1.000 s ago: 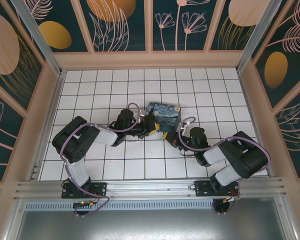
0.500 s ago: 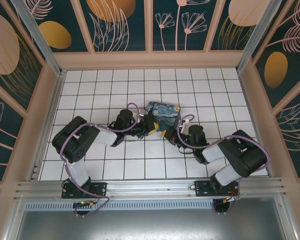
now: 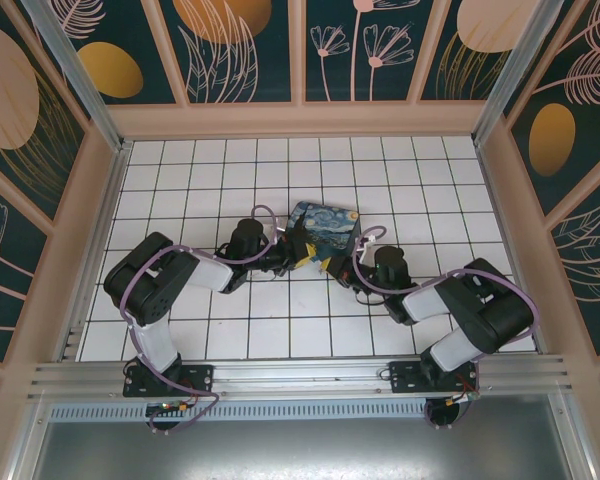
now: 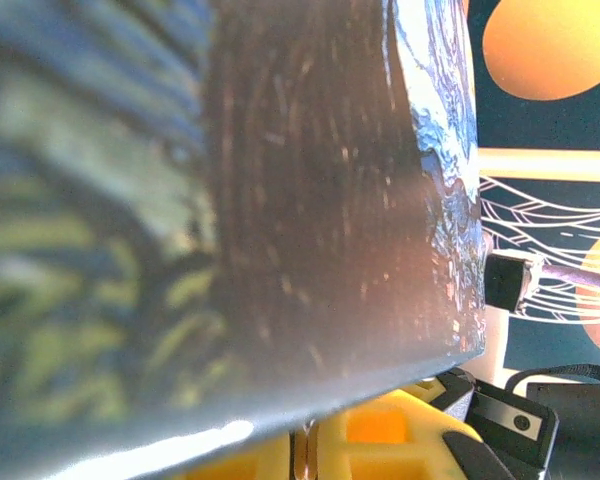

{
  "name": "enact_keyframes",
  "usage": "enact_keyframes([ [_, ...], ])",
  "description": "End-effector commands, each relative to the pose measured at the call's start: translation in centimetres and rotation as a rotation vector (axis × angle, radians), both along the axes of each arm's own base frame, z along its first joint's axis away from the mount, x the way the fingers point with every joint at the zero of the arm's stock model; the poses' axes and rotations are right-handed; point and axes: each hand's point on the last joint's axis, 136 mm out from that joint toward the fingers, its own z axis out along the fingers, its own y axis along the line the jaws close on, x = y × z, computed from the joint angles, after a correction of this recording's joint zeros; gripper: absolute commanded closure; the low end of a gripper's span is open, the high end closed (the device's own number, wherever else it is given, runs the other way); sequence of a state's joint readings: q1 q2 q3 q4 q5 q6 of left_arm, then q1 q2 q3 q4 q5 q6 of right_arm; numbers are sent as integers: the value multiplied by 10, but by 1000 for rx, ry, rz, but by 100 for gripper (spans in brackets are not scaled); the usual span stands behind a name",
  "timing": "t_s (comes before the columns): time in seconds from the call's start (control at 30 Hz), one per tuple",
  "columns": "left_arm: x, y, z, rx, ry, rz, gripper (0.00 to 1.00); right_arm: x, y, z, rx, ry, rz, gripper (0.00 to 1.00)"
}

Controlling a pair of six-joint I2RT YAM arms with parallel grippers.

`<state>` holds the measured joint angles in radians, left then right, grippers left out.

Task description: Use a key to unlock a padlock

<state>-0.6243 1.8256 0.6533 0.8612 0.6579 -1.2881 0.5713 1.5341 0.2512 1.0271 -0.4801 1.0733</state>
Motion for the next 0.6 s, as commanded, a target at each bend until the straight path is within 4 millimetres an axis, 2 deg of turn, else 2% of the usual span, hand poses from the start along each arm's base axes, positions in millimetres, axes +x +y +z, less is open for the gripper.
enact_keyframes([
  [0.0,-13,-7,24,-66,-38,-70,100,17,-1,4,-64,-68,-29,100],
  [0.17,-15,-6,21,-58,-33,-76,100,25,-7,11,-60,-107,-69,100],
  [0.4,-16,-6,18,-54,-29,-80,100,29,-5,30,-6,-166,-74,100],
  [0.57,-14,-6,18,-54,-29,-68,100,24,3,48,125,-147,-48,100],
])
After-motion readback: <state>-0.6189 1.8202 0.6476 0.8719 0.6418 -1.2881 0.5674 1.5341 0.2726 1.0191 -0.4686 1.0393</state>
